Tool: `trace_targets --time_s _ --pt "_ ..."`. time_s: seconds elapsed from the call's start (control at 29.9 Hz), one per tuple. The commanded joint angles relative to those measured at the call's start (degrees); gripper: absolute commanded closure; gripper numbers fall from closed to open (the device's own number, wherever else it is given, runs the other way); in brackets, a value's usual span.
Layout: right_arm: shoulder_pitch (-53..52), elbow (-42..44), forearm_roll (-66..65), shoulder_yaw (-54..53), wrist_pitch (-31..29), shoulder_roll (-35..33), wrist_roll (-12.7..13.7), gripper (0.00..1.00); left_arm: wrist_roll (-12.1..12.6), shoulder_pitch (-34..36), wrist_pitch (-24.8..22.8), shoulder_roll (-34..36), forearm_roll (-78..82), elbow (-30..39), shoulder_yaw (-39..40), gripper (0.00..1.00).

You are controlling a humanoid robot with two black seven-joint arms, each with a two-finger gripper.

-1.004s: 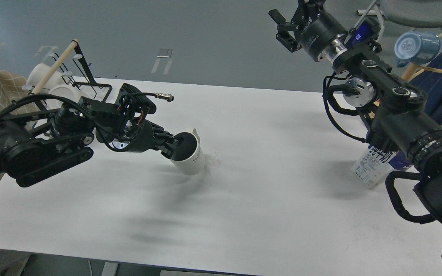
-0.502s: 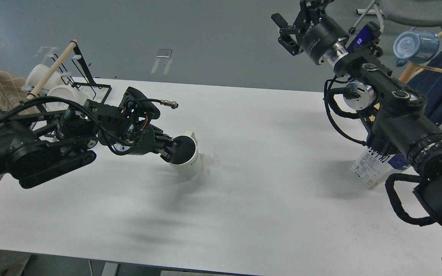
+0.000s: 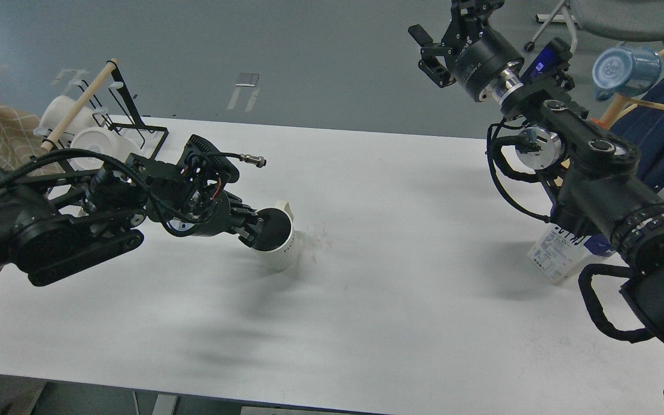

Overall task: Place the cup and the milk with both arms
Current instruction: 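Move the mug toward the table center and set it upright, then release the mug and raise the left arm away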

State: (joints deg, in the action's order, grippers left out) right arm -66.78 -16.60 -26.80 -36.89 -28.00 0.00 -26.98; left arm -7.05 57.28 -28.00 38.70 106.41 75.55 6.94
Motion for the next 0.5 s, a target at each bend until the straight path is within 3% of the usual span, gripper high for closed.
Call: trace_targets --time_s 0.0,0.13,0.27,0.47 --pt "0.2 -0.1 0.0 0.0 0.0 0.0 0.0 0.00 0.0 0.1 0.0 0.1 -0.2 0.0 0.0 0.18" --pt "0.3 -0.1 0.0 0.0 0.0 0.0 0.0 0.00 -0.1 0.4 0.0 0.1 -0.9 0.0 0.1 0.10" --pt "0.3 -0.1 0.0 0.1 0.0 0.0 0.0 0.00 -0.3 1.3 0.0 1.0 -1.2 0.4 0.8 0.08" --pt "0.5 -0.1 0.0 0.2 0.0 0.0 0.0 0.00 -0.2 8.0 0.0 4.1 -8.2 1.3 0.9 0.08"
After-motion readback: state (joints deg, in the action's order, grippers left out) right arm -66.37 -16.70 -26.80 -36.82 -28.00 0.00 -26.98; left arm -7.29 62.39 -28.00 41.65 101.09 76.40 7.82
